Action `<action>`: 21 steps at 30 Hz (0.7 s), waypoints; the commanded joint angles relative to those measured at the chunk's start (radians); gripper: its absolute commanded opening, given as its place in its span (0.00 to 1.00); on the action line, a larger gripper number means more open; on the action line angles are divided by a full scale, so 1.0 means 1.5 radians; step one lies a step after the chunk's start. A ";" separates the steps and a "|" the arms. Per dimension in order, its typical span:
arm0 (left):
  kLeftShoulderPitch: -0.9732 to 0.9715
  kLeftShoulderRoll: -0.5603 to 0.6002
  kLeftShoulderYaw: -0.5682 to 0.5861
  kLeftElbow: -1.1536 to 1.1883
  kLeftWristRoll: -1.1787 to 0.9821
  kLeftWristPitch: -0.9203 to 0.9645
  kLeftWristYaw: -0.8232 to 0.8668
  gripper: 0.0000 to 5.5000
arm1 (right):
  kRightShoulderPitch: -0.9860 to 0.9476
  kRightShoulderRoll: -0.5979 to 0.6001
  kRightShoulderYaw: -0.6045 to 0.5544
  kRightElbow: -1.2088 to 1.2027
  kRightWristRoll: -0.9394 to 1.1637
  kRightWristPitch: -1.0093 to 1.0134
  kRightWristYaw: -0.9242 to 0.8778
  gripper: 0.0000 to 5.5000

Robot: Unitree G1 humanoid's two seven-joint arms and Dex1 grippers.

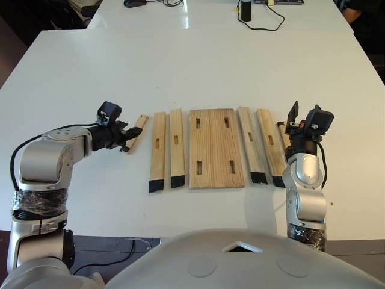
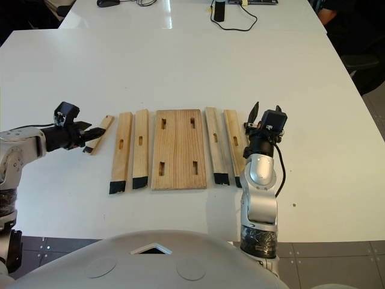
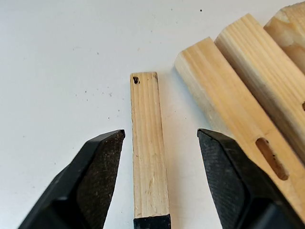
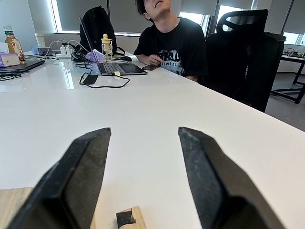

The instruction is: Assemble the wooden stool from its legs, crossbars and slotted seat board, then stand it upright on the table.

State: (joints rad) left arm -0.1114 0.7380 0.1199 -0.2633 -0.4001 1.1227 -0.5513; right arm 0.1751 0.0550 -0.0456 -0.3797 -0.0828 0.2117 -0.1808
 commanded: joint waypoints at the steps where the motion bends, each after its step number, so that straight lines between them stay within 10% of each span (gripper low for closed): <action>1: 0.040 -0.002 -0.021 -0.025 0.007 0.010 0.010 0.52 | -0.012 -0.002 -0.002 0.006 0.000 0.007 0.005 0.48; 21: 0.087 -0.003 -0.019 0.022 0.027 -0.038 0.013 0.11 | -0.021 -0.006 -0.005 0.008 -0.001 0.013 0.008 0.48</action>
State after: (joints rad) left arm -0.0099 0.7383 0.1148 -0.2622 -0.3667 1.0351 -0.5317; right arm 0.1453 0.0403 -0.0498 -0.3734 -0.0824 0.2161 -0.1644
